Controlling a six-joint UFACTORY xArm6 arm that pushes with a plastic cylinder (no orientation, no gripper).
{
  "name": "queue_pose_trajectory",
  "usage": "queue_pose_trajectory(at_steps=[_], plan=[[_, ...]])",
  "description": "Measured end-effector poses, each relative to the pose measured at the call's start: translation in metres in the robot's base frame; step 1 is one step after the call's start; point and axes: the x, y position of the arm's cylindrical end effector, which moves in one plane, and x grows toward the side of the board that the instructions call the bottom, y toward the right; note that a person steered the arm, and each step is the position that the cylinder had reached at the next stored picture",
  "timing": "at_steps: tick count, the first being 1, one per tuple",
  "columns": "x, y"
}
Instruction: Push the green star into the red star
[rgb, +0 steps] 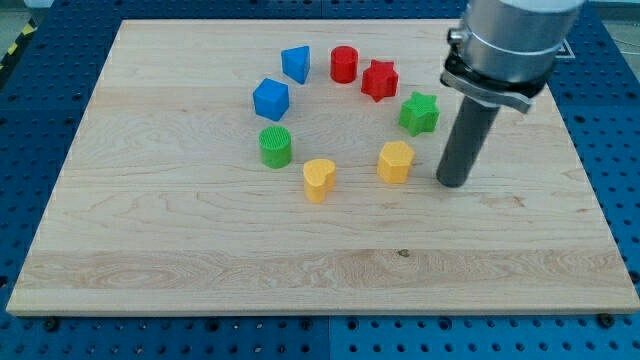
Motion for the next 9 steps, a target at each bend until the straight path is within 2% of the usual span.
queue_pose_trajectory(at_steps=[1,4,5,7,9], plan=[[-0.025,-0.013],[-0.028,-0.040],[-0.032,-0.015],[-0.109,0.000],[-0.139,-0.001]])
